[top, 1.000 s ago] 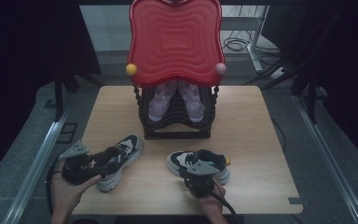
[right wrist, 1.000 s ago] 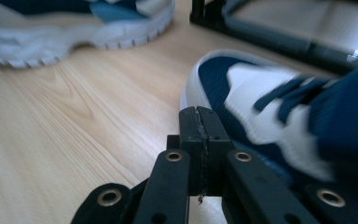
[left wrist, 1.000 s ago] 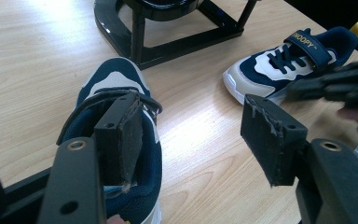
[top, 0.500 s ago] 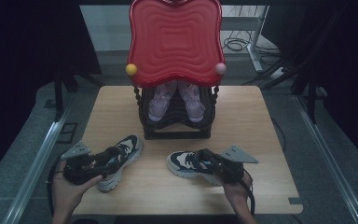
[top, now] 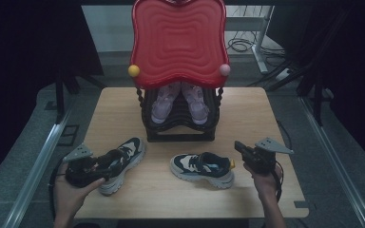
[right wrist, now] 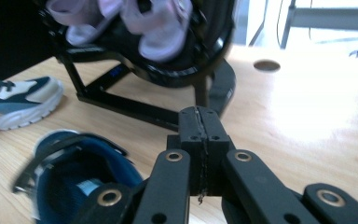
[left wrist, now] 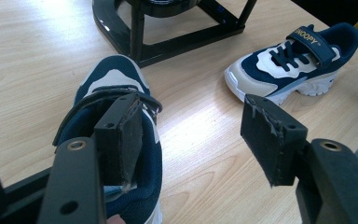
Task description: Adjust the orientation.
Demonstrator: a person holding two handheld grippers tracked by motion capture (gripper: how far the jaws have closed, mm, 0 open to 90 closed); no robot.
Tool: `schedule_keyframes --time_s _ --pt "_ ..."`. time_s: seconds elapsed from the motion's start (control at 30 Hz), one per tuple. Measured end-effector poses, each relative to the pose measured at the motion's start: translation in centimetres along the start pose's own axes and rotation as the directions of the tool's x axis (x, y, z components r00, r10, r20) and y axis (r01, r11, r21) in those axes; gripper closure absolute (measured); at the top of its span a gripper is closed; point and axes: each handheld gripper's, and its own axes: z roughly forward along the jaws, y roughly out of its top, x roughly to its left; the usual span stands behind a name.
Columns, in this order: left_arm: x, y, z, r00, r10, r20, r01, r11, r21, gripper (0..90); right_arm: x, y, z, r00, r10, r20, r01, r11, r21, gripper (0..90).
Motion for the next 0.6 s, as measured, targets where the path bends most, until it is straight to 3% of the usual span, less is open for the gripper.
schedule_keyframes --time_s 0.17,0.37,0.6 --pt "0.1 0.0 0.1 1.0 0.0 0.001 0.0 1.0 0.002 38.7 -1.0 -1.1 0.9 0.9999 0.011 -0.005 -0.011 0.9988 0.048 90.0" --pt "0.1 -0.1 0.2 1.0 0.001 0.005 -0.001 1.0 0.004 38.7 -1.0 -2.1 1.8 0.9989 0.017 -0.043 -0.014 0.9963 0.085 90.0" --pt "0.0 0.0 0.1 1.0 0.003 0.009 -0.003 1.0 -0.003 38.6 0.2 -3.3 2.2 0.9924 -0.041 -0.116 0.055 0.9917 0.116 90.0"
